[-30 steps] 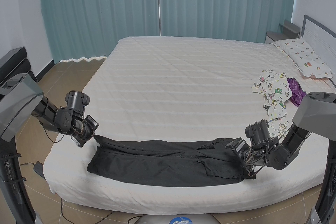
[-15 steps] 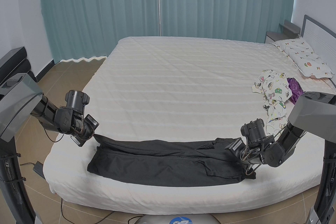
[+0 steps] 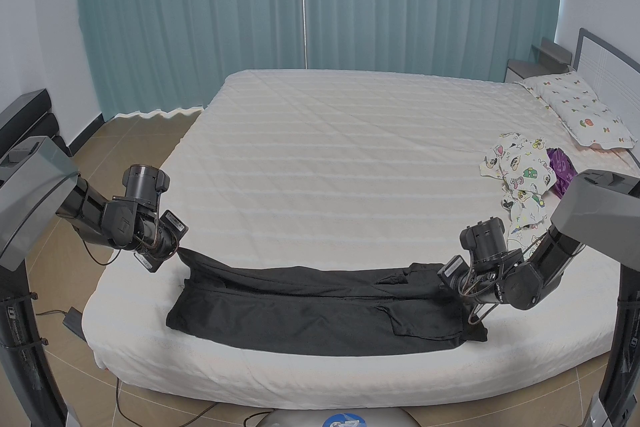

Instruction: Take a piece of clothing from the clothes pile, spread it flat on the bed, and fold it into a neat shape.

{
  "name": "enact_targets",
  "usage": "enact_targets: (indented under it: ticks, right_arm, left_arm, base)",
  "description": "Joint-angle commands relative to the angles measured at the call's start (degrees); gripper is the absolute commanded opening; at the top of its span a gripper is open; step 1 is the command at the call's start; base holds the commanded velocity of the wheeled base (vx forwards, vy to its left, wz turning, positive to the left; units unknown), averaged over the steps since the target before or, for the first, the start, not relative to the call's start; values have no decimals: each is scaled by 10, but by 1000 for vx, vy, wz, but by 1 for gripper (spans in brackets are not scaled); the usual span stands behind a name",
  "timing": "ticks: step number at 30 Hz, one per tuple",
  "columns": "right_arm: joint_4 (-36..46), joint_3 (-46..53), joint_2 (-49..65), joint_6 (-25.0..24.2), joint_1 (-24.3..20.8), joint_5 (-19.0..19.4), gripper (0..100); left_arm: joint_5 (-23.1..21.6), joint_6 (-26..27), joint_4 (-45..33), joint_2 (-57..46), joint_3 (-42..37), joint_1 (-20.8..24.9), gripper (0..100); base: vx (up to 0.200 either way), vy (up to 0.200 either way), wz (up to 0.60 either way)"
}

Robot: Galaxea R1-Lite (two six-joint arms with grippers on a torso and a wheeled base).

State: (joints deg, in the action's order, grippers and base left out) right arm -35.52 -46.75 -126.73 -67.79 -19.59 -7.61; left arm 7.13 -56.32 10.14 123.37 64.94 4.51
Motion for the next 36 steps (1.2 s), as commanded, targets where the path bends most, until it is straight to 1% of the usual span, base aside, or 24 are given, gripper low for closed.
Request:
enact_targets:
  ticks: [1, 5, 9, 10, 14, 15, 17, 19, 21, 22, 26, 28, 29, 30, 31, 33, 34, 36]
  right_arm:
    - [-42, 3, 42, 2, 17, -6, 0]
    - [-61, 26, 46, 6, 18, -7, 0]
    - [-62, 47, 42, 7, 15, -2, 0]
    - [-63, 43, 40, 9, 16, -8, 0]
    - [-61, 44, 47, 15, 22, -2, 0]
    - [-65, 37, 48, 24, 25, -11, 0]
    - [-65, 37, 63, 32, 32, -5, 0]
    - [-68, 34, 63, 31, 31, -11, 0]
    - [-74, 34, 62, 31, 31, -11, 0]
    - [-98, 32, 61, 30, 31, -10, 0]
    - [-141, 34, 29, 35, 29, -18, 0]
    - [-185, 37, 22, 33, 32, -26, 0]
    - [-189, 38, 21, 33, 32, -26, 0]
    - [-235, 44, 8, 35, 33, -29, 0]
    - [-254, 49, 3, 38, 34, -30, 0]
    - [-254, 49, 3, 38, 34, -30, 0]
    - [-278, 70, 1, 44, 36, -30, 0]
    - [-278, 86, 1, 52, 37, -27, 0]
  left_arm:
    - [5, -1, 2, -16, 9, -8, 0]
    - [7, -1, 0, -22, 3, -11, 0]
    - [10, -2, -1, -22, -1, -13, 0]
    - [11, 0, -1, -22, -2, -13, 0]
    - [7, 1, -2, -27, -2, -13, 0]
    - [11, 4, -6, -22, -5, -8, 0]
    - [23, 1, -1, -25, 2, -10, 0]
    - [13, -2, -2, -27, 9, -13, 0]
    - [13, -1, 0, -23, 10, -13, 0]
    - [23, -2, 8, -17, 17, -13, 0]
    - [24, -17, 27, -13, 33, -17, 0]
    - [24, -34, 46, -14, 39, -19, 0]
    - [24, -34, 48, -13, 39, -19, 0]
    - [18, -36, 73, -8, 36, -19, 0]
    - [19, -36, 84, -1, 34, -19, 0]
    - [19, -36, 84, -1, 34, -19, 0]
    - [19, -36, 103, 17, 24, -17, 0]
    - [19, -34, 105, 22, 11, -15, 0]
  base:
    - [0, 0, 0]
    - [0, 0, 0]
    - [0, 0, 0]
    - [0, 0, 0]
    - [0, 0, 0]
    - [0, 0, 0]
    - [0, 0, 0]
    - [0, 0, 0]
    - [0, 0, 0]
    - [0, 0, 0]
    - [0, 0, 0]
    - [0, 0, 0]
    - [0, 0, 0]
    - [0, 0, 0]
    - [0, 0, 0]
    - [0, 0, 0]
    - [0, 0, 0]
    - [0, 0, 0]
